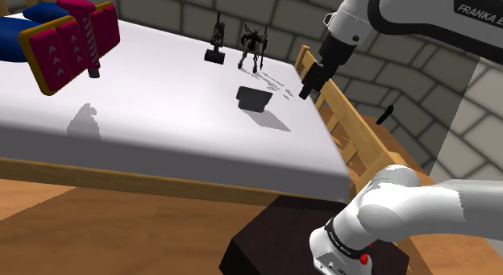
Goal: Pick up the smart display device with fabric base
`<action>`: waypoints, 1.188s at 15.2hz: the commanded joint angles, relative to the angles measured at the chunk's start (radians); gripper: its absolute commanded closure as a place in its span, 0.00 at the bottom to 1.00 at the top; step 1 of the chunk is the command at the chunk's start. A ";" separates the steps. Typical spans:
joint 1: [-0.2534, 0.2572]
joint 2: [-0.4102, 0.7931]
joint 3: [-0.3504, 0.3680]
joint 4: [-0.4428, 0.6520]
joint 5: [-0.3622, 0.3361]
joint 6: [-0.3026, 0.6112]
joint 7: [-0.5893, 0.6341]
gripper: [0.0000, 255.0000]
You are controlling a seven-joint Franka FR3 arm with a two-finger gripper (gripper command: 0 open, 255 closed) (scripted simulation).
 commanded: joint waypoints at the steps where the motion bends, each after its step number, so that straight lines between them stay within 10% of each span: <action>1: 0.000 0.000 0.000 0.000 0.000 0.000 0.000 0.00; 18: 0.050 0.490 -0.281 0.120 -0.088 0.406 -0.581 0.00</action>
